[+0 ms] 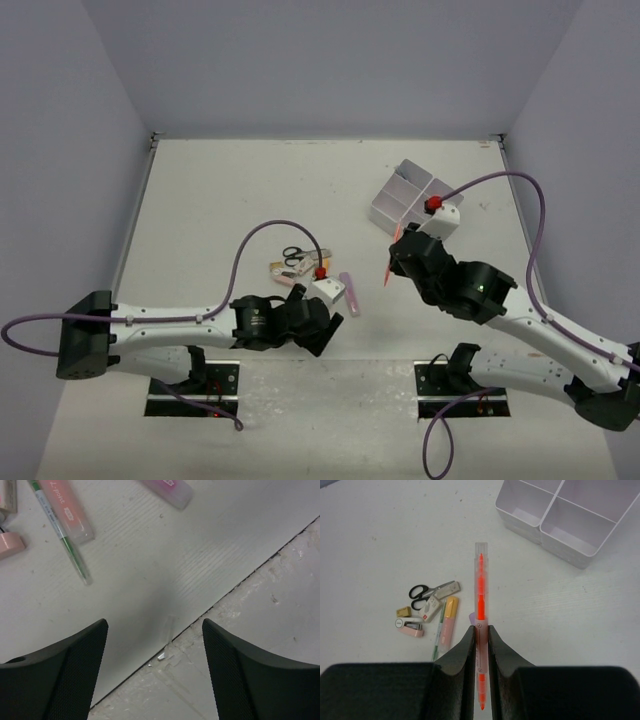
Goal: Sort the stationery into containers
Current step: Close the pen cap on the pen.
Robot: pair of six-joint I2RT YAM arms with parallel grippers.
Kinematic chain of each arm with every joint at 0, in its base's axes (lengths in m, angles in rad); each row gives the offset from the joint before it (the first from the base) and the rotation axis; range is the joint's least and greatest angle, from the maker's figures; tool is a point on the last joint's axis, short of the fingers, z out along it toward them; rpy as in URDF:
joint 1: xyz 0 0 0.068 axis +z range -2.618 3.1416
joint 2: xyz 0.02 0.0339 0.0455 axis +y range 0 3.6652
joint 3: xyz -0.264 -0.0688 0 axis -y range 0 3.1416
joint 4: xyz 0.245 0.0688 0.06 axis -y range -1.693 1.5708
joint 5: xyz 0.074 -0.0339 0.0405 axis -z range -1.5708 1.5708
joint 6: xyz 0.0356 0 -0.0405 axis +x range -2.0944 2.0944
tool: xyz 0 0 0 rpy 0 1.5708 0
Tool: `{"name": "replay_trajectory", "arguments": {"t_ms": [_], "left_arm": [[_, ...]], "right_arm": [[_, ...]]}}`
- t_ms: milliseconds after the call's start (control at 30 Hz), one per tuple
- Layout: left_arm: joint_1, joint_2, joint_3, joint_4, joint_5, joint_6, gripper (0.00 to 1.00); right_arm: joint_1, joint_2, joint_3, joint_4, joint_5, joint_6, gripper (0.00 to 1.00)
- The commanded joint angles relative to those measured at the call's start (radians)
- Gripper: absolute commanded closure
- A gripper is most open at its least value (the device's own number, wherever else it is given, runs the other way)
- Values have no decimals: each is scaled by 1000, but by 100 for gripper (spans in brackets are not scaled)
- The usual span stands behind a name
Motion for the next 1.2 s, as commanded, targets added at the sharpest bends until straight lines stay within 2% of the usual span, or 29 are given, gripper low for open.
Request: {"name": "replay_trajectory", "arguments": {"t_ms": [0, 33, 133, 233, 733, 1167], "left_arm": [[-54, 84, 69, 2, -89, -118, 31], [-58, 101, 71, 5, -85, -118, 32], [-75, 180, 78, 47, -71, -113, 44], [-78, 221, 82, 51, -77, -117, 49], [-90, 254, 65, 37, 67, -55, 52], [-96, 287, 29, 49, 50, -49, 58]], "right_arm": [[-6, -44, -15, -10, 58, -28, 100], [-6, -49, -18, -10, 60, -28, 100], [-8, -60, -30, -9, 58, -21, 100], [-8, -61, -38, -9, 55, -19, 100], [-17, -53, -48, -9, 70, -10, 100], [-19, -53, -58, 5, 57, -1, 100]]}}
